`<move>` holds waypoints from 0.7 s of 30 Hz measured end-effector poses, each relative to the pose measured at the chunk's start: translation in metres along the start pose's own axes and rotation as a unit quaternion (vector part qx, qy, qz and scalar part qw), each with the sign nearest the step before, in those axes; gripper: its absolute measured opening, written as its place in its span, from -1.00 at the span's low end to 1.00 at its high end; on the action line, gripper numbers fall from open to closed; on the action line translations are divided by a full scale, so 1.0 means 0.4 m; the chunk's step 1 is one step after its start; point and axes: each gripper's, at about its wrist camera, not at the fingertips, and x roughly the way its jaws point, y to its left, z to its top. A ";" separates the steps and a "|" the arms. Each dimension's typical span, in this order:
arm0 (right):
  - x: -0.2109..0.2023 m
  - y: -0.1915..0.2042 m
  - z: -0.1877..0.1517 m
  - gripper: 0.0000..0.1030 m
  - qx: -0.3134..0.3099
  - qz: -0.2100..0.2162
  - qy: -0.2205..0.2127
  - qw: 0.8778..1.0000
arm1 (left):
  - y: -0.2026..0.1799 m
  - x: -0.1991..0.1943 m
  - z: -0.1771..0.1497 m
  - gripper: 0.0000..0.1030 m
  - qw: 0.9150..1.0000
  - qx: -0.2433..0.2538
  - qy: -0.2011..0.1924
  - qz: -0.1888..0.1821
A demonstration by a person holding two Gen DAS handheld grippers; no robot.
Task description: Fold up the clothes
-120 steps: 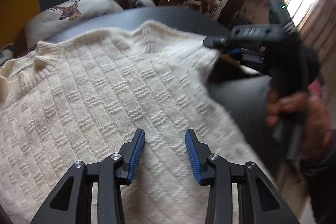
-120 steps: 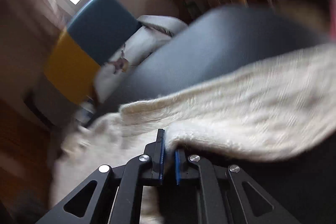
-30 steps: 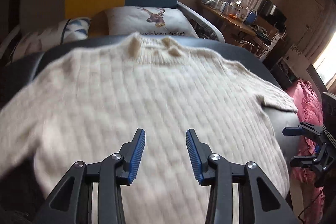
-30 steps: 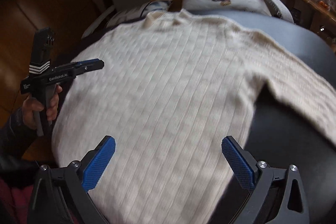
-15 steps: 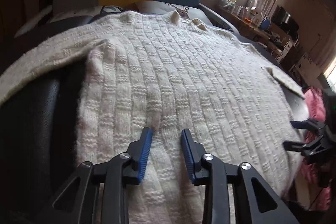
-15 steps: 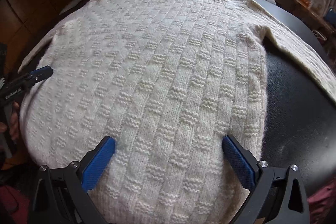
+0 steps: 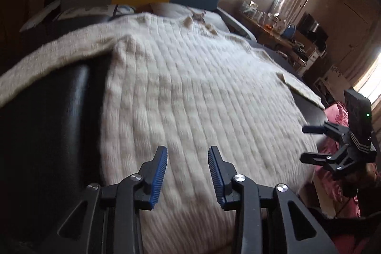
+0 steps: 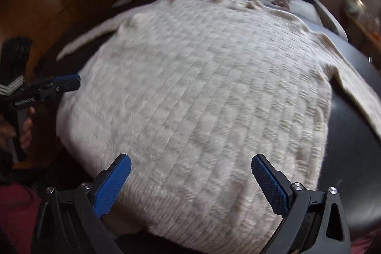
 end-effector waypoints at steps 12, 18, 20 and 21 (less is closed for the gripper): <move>0.048 -0.048 -0.046 1.00 0.015 -0.064 0.039 0.997 | 0.074 -0.092 -0.066 -0.25 0.994 -0.102 -0.016 -0.040; 0.058 -0.048 -0.043 1.00 0.021 -0.061 0.030 0.997 | 0.155 -0.085 -0.126 -0.22 0.984 -0.162 0.022 -0.065; 0.061 -0.041 -0.042 1.00 0.022 -0.064 0.032 0.997 | 0.151 -0.078 -0.138 -0.20 0.982 -0.169 0.022 -0.086; 0.060 -0.041 -0.043 1.00 0.021 -0.066 0.034 0.997 | 0.149 -0.074 -0.137 -0.17 0.980 -0.172 0.017 -0.097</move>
